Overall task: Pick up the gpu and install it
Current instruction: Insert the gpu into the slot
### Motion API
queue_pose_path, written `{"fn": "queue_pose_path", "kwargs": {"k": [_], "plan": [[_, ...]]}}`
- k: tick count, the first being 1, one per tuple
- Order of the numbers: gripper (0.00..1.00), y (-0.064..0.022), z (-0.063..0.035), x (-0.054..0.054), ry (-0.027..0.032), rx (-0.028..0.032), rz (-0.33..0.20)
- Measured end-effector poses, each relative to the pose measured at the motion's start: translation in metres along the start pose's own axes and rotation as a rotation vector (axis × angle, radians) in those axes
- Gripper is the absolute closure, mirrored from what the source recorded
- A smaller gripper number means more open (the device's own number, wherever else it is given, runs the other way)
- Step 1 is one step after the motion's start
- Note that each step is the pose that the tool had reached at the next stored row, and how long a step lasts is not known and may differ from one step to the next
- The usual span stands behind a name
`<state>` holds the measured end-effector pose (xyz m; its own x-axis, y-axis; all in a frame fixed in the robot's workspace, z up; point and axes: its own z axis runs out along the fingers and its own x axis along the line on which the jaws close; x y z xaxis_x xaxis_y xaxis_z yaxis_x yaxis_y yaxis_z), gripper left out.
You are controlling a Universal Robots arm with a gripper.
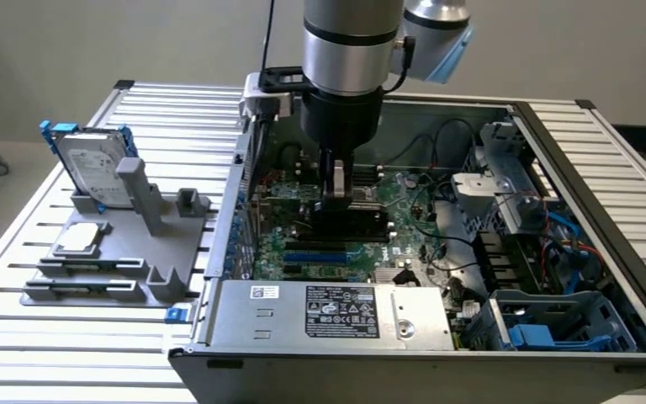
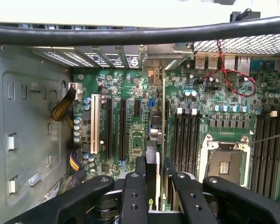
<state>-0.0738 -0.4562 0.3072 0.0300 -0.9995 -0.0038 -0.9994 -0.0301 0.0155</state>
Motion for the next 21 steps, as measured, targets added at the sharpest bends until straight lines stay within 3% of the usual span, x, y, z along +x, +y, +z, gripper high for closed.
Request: {"fn": "queue_pose_path", "kwargs": {"k": [10,21], "plan": [[0.74,0.0063,0.0180,0.000,0.0001,0.0026,0.000],[0.74,0.0072,0.0336,0.000,0.0000,0.0029,0.001]]}}
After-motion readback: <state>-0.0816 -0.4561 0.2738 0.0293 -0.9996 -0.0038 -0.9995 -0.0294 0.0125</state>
